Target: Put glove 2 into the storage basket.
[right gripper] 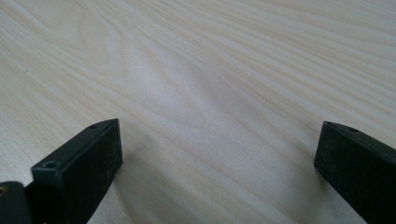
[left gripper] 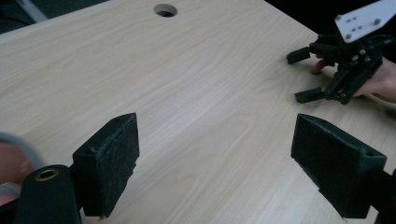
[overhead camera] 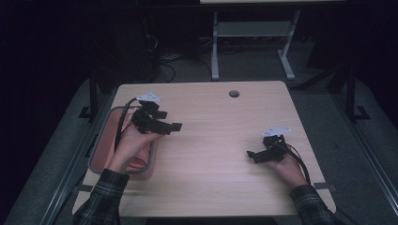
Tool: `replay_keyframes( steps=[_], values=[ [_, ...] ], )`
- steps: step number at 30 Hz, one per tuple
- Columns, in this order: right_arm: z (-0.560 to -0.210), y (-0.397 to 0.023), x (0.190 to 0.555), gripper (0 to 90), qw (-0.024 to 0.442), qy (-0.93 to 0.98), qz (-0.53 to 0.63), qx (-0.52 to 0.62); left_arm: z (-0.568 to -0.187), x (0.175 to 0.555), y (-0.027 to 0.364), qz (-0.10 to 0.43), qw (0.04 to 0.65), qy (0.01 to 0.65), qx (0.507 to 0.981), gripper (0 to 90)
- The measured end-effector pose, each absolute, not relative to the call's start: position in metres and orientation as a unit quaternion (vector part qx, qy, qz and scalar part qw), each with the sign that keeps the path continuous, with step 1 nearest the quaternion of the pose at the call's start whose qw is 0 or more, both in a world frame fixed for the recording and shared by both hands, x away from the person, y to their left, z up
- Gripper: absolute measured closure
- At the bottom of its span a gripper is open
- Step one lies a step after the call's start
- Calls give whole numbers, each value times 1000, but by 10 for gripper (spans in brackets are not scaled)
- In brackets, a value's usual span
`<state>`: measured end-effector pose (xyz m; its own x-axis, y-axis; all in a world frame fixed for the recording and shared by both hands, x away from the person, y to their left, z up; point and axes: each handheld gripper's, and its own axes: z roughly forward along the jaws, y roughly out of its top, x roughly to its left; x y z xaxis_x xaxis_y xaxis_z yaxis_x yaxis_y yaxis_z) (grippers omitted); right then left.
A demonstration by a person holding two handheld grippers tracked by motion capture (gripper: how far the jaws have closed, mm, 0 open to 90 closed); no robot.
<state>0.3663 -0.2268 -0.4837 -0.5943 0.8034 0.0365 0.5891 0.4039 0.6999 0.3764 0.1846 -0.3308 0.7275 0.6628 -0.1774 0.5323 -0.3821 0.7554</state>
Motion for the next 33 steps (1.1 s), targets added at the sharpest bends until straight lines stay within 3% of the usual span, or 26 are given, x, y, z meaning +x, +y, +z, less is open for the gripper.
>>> replay_keyframes(
  steps=[16,33],
  values=[
    [-484,-227,366,4,155,825,345,420,-390,353,118,73,388,316,862,147],
    [-484,-227,366,4,154,826,346,417,-442,338,92,81,356,297,882,147]
  ],
)
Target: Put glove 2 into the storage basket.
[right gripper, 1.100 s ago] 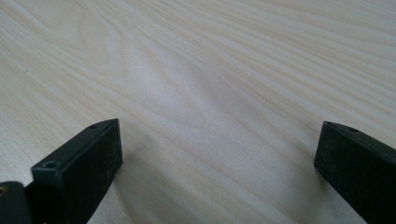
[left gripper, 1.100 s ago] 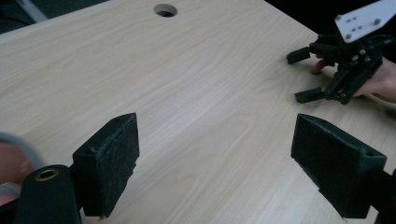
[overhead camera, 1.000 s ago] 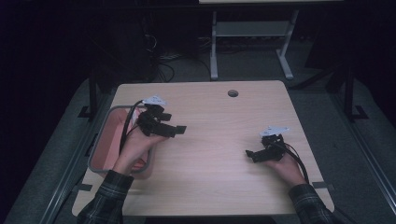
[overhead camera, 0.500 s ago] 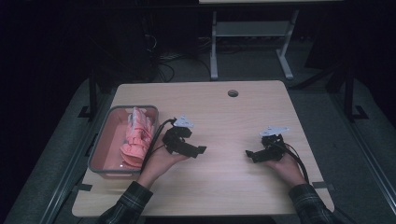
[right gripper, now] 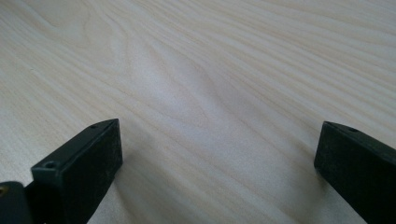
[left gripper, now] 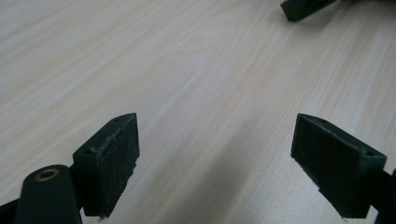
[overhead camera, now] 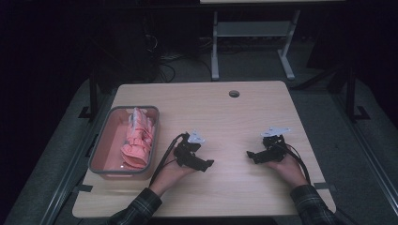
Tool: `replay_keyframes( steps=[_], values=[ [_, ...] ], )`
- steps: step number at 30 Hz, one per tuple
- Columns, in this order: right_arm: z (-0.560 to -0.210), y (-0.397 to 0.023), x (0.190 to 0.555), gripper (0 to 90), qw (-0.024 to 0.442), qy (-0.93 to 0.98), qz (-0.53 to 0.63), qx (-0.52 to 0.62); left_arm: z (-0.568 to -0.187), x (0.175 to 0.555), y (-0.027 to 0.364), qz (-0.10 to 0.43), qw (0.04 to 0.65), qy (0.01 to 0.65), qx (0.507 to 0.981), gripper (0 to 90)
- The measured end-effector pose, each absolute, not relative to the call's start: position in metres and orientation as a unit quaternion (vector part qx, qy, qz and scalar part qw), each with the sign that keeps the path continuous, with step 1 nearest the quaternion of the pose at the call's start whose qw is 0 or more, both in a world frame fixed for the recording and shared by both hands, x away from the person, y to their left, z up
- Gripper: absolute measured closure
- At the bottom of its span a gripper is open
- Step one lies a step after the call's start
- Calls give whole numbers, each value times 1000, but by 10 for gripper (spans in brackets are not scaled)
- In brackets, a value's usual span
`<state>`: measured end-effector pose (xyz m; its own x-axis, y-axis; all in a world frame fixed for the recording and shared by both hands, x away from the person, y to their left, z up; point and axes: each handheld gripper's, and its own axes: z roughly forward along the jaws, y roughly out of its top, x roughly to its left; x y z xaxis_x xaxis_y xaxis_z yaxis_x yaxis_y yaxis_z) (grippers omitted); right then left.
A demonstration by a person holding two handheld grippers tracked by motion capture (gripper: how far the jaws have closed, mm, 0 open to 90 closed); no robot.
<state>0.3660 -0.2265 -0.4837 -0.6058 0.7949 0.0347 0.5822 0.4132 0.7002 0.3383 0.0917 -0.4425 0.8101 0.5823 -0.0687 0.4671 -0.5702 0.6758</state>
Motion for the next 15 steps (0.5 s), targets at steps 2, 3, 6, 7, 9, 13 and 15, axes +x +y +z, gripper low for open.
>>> replay_keyframes(
  steps=[2,3,6,7,9,13,15],
  values=[
    [-484,-227,366,4,153,827,346,416,-452,336,86,80,348,292,887,146],
    [-484,-226,366,4,153,827,346,416,-455,335,85,81,344,291,889,147],
    [-484,-226,366,4,154,827,347,415,-465,334,81,79,334,288,894,146],
    [-484,-227,366,4,154,828,347,413,-467,334,81,80,327,284,898,146],
    [-484,-226,366,4,153,827,347,415,-469,332,78,98,322,277,900,128],
    [-484,-226,366,4,153,827,347,415,-472,331,80,101,338,271,896,126],
    [-484,-226,366,4,153,827,347,415,-476,329,84,105,359,264,889,126]
  ],
)
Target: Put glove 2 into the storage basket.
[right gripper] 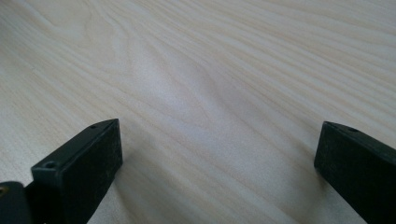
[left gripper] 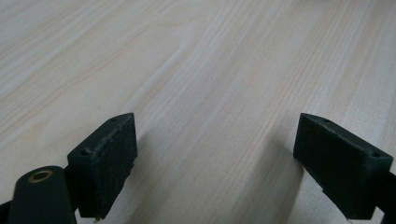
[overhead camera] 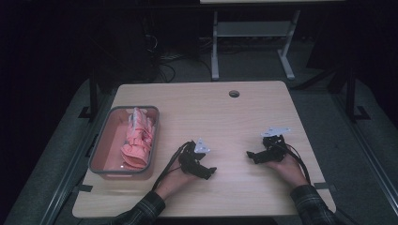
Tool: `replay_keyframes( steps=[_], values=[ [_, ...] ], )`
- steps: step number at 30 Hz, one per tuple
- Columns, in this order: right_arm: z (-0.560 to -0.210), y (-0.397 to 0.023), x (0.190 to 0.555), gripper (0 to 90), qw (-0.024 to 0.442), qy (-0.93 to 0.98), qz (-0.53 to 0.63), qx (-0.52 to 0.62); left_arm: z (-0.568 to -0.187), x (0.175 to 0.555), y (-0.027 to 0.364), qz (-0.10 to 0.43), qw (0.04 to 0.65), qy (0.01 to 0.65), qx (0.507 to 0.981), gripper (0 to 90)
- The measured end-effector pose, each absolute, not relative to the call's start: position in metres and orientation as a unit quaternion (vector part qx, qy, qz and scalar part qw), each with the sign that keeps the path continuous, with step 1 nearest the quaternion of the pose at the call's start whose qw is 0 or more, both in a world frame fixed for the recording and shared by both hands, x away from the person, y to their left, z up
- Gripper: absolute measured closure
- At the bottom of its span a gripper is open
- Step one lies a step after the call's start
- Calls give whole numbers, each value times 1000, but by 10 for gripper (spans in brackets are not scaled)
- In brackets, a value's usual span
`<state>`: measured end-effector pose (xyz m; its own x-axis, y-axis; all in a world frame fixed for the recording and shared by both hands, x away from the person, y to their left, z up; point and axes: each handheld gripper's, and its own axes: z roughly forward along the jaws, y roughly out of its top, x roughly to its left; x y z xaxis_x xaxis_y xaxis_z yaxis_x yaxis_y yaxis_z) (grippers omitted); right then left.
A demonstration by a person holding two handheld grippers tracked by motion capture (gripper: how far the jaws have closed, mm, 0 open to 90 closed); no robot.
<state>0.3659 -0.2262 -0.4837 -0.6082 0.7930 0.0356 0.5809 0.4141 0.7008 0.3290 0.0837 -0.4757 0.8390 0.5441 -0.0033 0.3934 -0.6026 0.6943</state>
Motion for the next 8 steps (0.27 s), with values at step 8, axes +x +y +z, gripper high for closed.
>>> replay_keyframes(
  steps=[8],
  values=[
    [-484,-226,366,4,154,827,347,414,-479,328,87,104,376,252,886,126]
  ],
)
